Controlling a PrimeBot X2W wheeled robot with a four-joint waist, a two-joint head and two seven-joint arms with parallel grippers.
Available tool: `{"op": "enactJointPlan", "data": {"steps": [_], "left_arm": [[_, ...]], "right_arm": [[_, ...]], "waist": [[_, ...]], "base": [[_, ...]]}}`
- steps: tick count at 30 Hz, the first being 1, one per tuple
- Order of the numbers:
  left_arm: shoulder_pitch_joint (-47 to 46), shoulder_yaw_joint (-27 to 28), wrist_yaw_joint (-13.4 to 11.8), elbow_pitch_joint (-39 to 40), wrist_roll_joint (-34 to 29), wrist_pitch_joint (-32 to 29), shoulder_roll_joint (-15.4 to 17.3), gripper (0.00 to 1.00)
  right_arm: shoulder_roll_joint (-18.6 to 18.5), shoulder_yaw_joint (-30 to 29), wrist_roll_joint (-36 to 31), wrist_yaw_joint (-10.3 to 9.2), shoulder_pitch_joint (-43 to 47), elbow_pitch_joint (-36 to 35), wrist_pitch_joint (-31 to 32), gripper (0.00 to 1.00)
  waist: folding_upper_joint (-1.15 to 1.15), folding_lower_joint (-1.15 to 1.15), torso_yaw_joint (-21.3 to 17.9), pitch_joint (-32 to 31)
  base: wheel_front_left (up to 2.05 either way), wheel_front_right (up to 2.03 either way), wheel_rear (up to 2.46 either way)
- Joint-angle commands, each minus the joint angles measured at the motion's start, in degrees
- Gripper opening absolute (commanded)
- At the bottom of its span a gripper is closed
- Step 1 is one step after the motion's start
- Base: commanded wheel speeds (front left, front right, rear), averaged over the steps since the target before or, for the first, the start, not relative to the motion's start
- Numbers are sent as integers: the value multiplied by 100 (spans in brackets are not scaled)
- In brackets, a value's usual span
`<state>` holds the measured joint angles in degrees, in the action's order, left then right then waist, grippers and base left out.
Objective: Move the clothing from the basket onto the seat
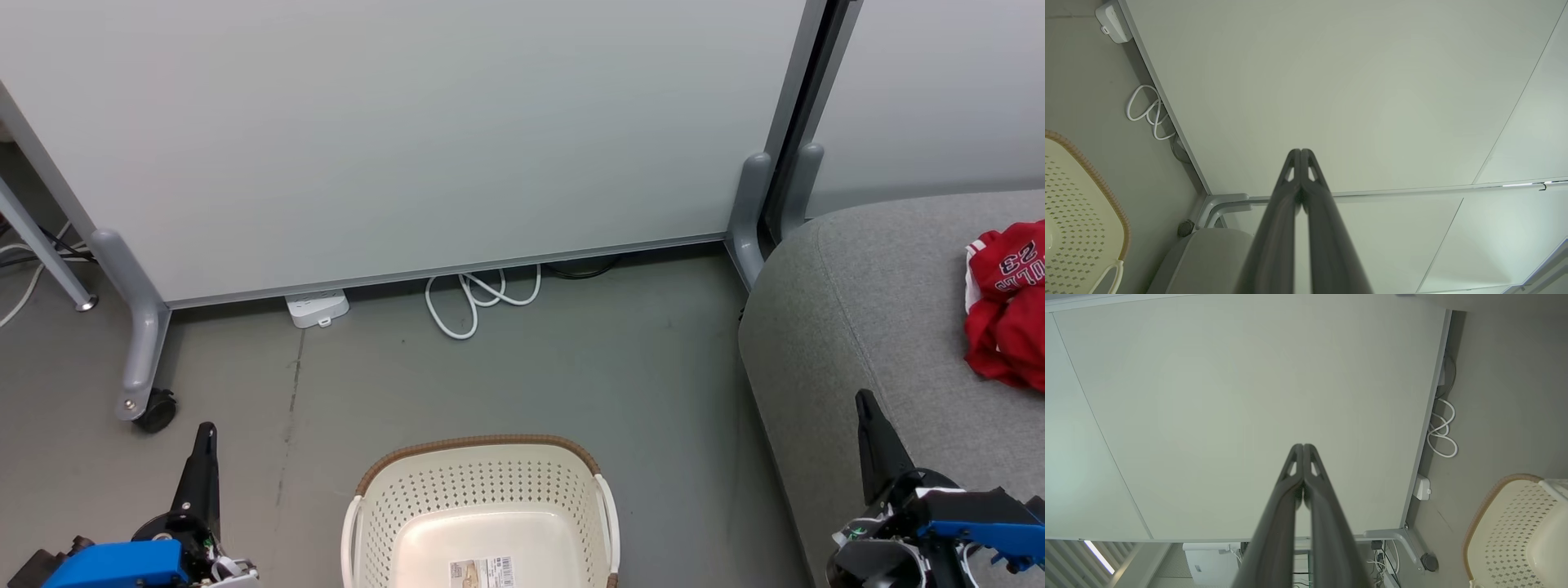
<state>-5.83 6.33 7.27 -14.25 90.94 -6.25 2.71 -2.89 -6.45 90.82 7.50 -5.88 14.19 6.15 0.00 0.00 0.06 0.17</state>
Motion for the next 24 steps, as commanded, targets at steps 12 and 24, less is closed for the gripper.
{"op": "enactJointPlan", "data": {"steps": [12, 24], "left_arm": [[-72, 38, 40, 28, 154, -55, 30, 0], [-72, 37, 40, 29, 155, -55, 30, 0]], "right_arm": [[4, -16, 168, -2, -61, -25, 60, 0], [4, -15, 167, -2, -61, -25, 60, 0]], "waist": [[0, 0, -6, 0], [0, 0, -6, 0]], "base": [[0, 0, 0], [0, 0, 0]]}}
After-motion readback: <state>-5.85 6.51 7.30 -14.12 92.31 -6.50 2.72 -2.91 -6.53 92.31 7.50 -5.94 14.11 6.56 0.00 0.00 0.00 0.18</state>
